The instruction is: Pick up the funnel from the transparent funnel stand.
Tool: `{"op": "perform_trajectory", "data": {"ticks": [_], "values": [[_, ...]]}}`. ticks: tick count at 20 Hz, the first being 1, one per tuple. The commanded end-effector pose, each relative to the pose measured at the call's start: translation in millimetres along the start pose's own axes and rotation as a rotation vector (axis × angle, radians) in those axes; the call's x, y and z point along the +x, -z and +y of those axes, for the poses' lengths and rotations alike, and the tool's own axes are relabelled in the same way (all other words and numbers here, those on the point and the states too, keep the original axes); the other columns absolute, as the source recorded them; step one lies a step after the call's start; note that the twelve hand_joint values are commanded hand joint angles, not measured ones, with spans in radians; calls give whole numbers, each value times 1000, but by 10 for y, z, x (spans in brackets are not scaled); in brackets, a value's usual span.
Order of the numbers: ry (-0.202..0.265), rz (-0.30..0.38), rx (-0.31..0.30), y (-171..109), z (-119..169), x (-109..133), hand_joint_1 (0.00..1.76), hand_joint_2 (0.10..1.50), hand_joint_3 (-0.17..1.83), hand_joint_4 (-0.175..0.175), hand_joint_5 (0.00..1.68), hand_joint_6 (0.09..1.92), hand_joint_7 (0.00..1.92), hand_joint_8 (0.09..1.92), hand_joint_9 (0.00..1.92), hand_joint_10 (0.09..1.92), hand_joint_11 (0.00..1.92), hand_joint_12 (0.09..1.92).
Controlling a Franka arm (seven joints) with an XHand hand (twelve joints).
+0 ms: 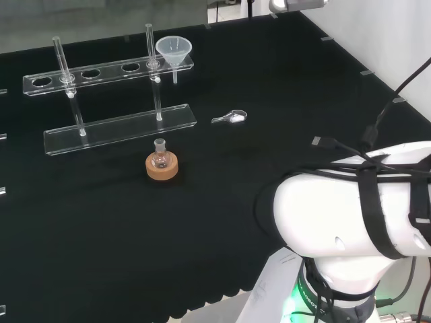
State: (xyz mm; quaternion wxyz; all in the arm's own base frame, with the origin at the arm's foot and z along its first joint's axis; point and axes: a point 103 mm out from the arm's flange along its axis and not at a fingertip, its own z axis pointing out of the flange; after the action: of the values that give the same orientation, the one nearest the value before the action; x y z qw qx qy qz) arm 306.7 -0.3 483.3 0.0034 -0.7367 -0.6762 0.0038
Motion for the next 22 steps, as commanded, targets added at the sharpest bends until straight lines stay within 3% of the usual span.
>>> {"op": "perform_trajectory", "data": {"ticks": [1,4,12,22], "values": [[0,-7,-11,-2,-1,0,9,1074,566,51,56,139,3,195,41,594,10,1286],[-3,-5,-16,-5,3,4,0,1142,439,51,90,87,2,165,35,591,0,1304],[-22,-12,-1,-44,67,-3,0,1159,410,48,104,87,2,168,37,591,0,1308],[-56,-39,51,-294,563,-55,0,1165,393,43,122,87,10,184,51,595,0,1308]]}}
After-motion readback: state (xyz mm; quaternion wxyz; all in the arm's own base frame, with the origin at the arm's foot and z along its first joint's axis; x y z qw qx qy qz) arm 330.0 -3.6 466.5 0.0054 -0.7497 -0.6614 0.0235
